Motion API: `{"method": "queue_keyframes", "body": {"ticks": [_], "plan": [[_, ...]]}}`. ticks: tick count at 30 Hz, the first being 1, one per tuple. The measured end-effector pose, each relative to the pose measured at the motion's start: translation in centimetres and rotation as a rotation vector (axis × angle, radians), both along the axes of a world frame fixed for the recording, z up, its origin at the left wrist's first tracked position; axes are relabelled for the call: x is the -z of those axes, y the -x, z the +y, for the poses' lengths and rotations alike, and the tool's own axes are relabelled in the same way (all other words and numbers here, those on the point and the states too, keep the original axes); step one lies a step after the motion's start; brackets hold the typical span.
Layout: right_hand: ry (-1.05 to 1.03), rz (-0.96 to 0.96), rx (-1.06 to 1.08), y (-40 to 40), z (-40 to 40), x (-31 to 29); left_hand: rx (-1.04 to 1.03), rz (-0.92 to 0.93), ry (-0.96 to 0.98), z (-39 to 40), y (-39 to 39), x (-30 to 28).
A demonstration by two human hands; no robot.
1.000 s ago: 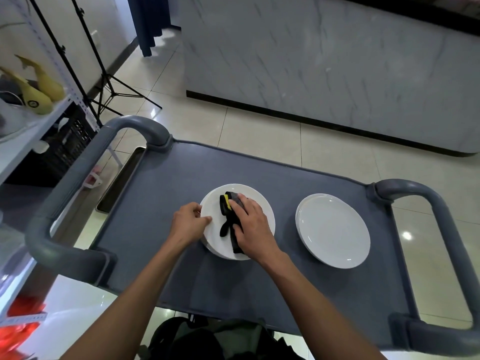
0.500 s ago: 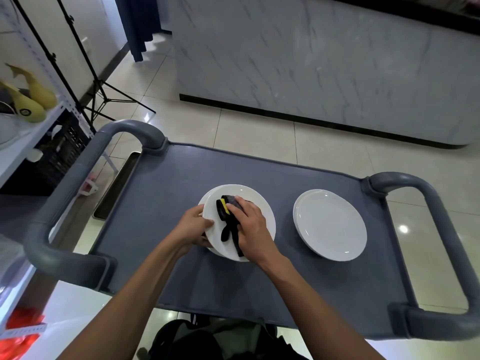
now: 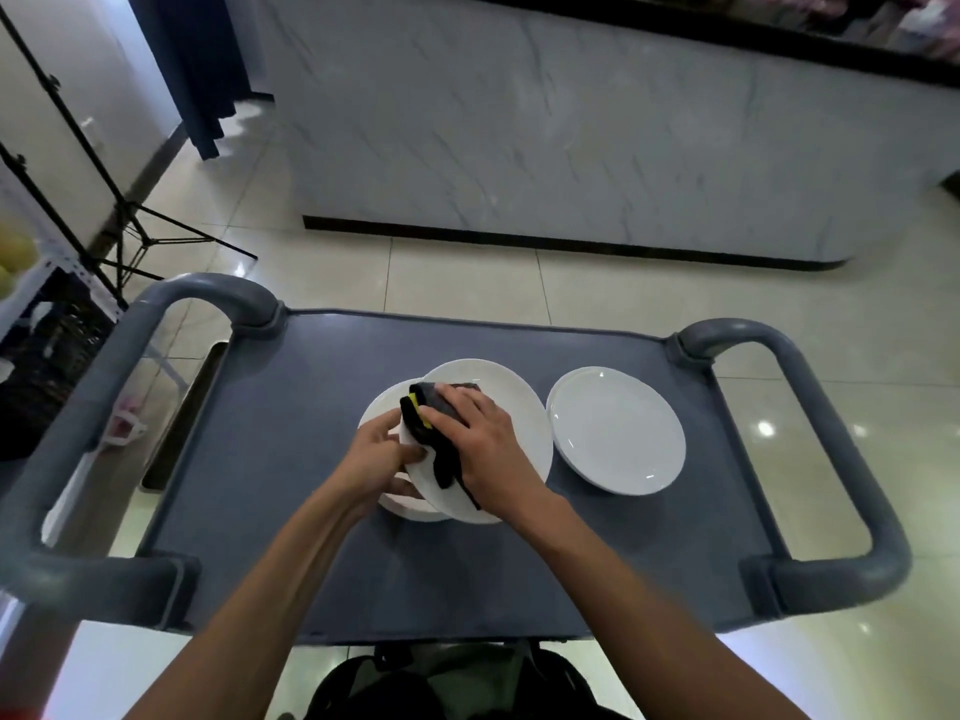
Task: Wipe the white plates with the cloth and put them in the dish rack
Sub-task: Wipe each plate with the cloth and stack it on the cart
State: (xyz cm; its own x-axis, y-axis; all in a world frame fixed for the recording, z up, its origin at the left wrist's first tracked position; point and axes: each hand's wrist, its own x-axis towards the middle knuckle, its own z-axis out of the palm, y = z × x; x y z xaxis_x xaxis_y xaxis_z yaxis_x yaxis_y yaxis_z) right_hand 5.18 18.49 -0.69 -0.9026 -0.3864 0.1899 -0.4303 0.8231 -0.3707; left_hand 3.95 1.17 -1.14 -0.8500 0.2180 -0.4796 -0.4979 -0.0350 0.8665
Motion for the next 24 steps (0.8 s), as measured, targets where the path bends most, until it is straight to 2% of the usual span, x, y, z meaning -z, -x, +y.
{"method": "queue_keyframes", "body": {"ticks": [11, 16, 24], "plan": [[-0.050, 0.114, 0.275, 3.3, 6.8, -4.0, -0.147, 0.081, -0.040, 5.3, 0.0, -3.0], [-0.080, 0.048, 0.358, 2.4, 11.6, -4.4, -0.256, 0.085, -0.069, 8.2, -0.5, -3.8], [-0.051, -0.049, 0.350, -0.5, 16.6, -3.8, -0.347, 0.090, -0.093, 14.5, -1.0, -4.9]]}}
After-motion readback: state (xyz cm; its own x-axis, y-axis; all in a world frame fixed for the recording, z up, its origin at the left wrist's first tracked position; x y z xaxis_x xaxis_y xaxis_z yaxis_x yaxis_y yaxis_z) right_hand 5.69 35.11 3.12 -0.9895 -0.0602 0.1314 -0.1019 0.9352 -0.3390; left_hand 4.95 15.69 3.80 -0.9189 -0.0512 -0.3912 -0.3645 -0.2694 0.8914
